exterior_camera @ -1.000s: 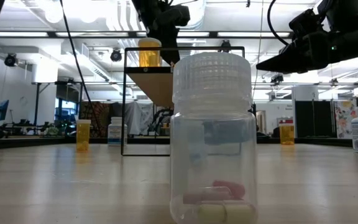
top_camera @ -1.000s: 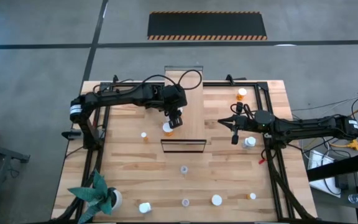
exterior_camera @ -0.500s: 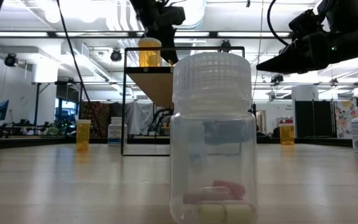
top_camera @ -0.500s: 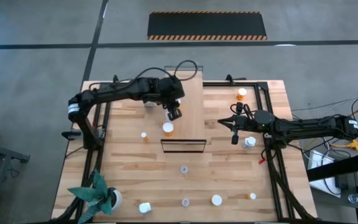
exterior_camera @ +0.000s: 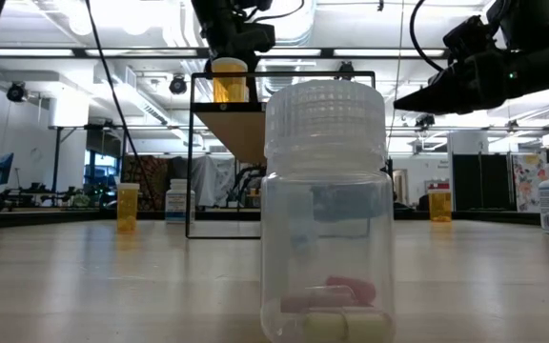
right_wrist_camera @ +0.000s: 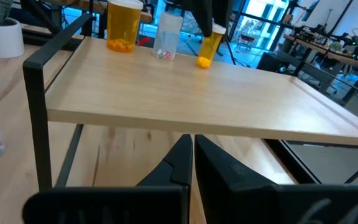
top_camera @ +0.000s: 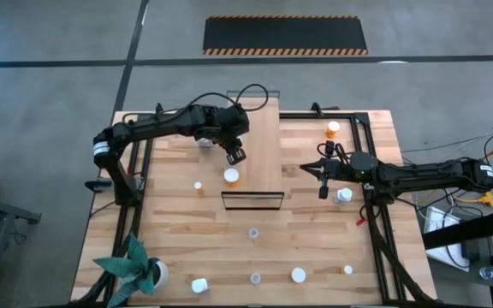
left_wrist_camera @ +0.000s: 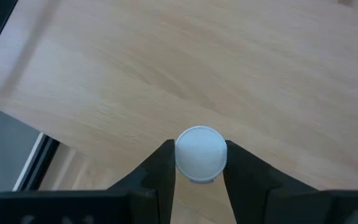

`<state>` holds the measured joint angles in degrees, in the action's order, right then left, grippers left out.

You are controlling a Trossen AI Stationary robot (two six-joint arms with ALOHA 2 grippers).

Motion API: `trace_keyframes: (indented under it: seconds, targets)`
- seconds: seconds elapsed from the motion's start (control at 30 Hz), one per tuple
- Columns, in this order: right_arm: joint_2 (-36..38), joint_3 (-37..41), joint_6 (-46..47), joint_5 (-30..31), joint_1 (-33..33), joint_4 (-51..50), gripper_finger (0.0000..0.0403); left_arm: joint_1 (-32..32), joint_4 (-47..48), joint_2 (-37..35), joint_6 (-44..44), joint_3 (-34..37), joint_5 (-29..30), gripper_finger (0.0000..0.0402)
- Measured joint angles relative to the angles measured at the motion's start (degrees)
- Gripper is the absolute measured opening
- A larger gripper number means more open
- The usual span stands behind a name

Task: Pick and place medicine bottles onto shelf by color
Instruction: Put the middle small orange pill bottle on the shelf, then put the top white pill bottle on the shelf

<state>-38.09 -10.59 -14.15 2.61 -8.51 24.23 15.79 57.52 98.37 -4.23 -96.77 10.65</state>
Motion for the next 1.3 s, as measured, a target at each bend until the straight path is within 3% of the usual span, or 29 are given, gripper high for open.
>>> trace_keyframes:
  seconds: [0.97,1.3]
  targets:
    - [0.0,0.28,0.02,0.0,-0.02,0.0,0.0009,0.66,2.15,-0.09,-1.46,0.15,0.33,0.0102]
    - [0.0,0.28,0.02,0.01,-0.01,0.02,0.0009,0.63,2.51,-0.02,-1.44,0.06,-0.08,0.0174]
